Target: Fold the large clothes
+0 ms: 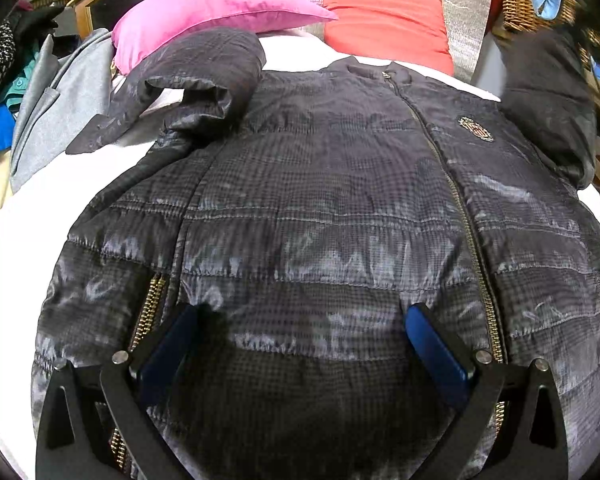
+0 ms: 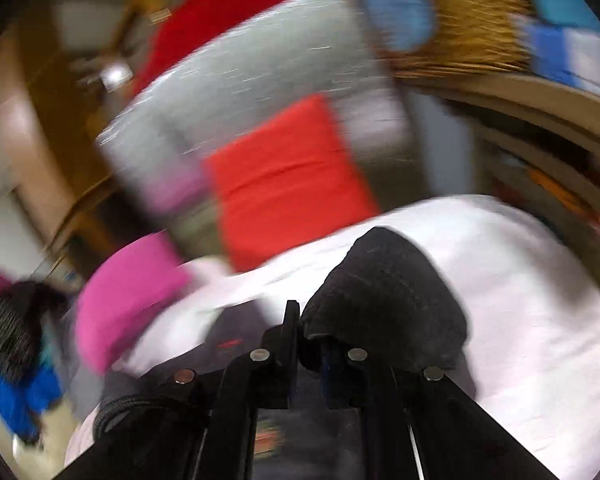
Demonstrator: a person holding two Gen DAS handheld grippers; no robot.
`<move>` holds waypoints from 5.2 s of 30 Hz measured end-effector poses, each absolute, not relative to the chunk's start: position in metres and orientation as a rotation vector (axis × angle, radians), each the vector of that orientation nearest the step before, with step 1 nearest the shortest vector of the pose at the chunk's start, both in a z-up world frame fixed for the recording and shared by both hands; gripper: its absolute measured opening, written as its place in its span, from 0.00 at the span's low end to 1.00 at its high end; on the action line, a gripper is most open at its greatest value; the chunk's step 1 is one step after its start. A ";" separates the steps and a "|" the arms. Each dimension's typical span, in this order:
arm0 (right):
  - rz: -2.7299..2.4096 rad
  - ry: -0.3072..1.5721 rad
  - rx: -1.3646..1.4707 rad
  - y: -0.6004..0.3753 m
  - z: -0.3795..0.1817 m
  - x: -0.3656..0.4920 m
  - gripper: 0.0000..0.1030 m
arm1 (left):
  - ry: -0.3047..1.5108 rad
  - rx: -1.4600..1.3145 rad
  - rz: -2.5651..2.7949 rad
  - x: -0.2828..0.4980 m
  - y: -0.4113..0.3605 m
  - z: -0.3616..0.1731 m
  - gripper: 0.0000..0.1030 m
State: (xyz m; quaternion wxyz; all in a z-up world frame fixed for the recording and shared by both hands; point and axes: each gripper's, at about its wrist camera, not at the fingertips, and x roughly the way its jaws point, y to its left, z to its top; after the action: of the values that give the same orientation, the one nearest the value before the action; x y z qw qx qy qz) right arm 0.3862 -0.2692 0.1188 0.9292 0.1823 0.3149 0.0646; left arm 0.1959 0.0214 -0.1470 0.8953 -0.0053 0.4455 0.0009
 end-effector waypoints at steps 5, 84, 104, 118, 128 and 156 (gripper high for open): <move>0.275 0.796 0.272 -0.152 0.057 0.385 0.30 | 0.923 -0.013 0.001 0.196 0.022 -0.147 1.00; 0.317 0.860 0.818 -0.253 -0.039 0.319 0.95 | 0.952 -0.376 -0.146 0.346 0.063 -0.079 0.93; 0.109 0.942 1.006 -0.297 -0.104 0.336 0.17 | 0.992 -0.314 0.017 0.362 0.047 -0.133 0.33; 0.232 0.778 0.731 -0.306 -0.012 0.335 0.72 | 0.805 -0.123 -0.018 0.326 0.037 -0.065 0.58; 0.136 0.901 0.618 -0.305 -0.049 0.368 0.72 | 0.931 -0.016 -0.059 0.376 0.012 -0.111 0.63; 0.317 0.862 0.215 -0.187 -0.067 0.302 0.92 | 0.816 -1.002 0.120 0.400 0.367 -0.136 0.75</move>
State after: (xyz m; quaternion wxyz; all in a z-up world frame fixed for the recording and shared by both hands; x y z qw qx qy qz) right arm 0.3023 -0.1873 -0.0668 0.8908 0.1037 0.4153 0.1526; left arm 0.4000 0.3671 -0.1360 0.7968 -0.4665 0.3798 0.0558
